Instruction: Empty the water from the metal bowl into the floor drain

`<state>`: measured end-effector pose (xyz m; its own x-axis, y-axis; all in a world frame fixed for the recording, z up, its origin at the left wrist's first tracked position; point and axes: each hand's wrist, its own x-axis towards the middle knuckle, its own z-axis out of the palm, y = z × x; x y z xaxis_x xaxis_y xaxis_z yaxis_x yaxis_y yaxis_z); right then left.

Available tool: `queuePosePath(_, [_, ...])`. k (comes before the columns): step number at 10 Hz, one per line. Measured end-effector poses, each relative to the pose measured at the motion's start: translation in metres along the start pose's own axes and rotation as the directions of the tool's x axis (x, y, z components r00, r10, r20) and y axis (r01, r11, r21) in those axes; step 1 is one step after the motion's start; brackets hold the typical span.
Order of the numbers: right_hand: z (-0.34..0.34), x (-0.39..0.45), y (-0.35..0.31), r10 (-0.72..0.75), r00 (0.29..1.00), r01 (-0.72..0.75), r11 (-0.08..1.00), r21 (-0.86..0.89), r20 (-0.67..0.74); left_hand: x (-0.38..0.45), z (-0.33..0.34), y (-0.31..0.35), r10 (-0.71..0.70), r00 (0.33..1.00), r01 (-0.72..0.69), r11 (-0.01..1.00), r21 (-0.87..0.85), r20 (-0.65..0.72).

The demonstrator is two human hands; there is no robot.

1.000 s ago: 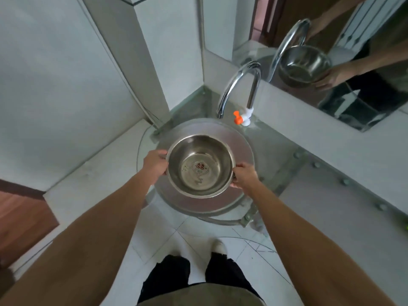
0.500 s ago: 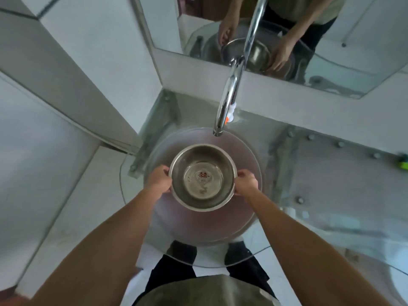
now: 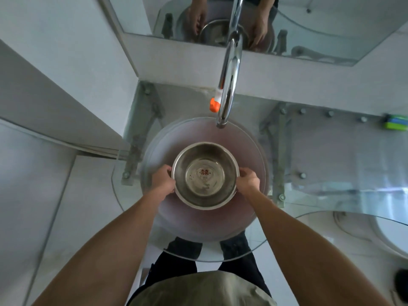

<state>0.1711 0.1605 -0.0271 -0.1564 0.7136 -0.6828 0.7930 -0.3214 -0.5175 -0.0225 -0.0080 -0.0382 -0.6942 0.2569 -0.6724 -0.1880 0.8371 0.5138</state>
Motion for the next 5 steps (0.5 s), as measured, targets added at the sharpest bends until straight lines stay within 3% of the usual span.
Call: queuePosePath(5, [-0.014, -0.001, -0.014, -0.043, 0.999, 0.045, 0.994, -0.104, 0.024, -0.001, 0.004, 0.015, 0.107, 0.994, -0.102, 0.962, 0.252, -0.01])
